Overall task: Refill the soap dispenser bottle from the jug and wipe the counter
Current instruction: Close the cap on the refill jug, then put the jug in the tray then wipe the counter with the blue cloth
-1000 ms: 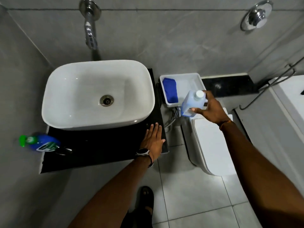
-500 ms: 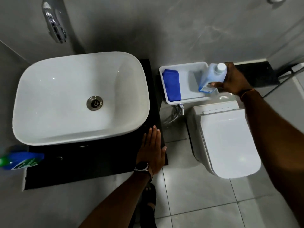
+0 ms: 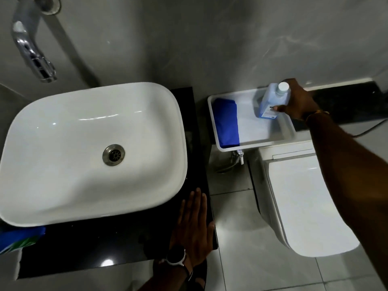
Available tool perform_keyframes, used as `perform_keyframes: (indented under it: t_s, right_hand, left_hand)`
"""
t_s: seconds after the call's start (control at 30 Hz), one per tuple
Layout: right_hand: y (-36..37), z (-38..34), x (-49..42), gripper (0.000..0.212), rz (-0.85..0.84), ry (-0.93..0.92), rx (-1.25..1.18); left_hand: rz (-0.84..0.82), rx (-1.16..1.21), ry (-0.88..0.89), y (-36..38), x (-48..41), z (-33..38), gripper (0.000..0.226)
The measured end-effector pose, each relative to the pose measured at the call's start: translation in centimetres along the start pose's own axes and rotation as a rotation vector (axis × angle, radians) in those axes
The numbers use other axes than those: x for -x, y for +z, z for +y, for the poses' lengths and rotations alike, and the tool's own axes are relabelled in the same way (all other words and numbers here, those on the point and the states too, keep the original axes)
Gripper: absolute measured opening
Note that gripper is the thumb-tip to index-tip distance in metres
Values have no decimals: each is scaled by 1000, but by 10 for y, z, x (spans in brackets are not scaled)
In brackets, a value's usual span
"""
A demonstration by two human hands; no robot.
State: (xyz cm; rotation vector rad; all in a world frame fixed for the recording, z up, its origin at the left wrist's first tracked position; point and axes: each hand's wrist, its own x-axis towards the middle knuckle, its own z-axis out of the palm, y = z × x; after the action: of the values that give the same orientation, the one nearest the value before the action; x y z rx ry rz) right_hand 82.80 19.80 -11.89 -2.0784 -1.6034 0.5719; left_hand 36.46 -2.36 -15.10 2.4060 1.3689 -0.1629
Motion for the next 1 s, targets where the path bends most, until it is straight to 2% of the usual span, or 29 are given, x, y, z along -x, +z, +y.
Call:
perform_keyframes:
  t_s: [0.47,0.73,0.87,1.0]
  right_hand:
    - [22,8,-39,82,-51,7,-18]
    - [35,3,-40,90,-12,50,-65]
    - [40,-6,-33,91,55,40,-77]
    - [44,-22,-6,87,210,70,-159]
  left_hand:
    - [-29,-25,-2,-13,-4,4,70]
    - [-25,-19,6,-13,-4,2,70]
    - [-16,16,-1,-12,-4,4,69]
    - [-5,34,-4,-8,-3,3,69]
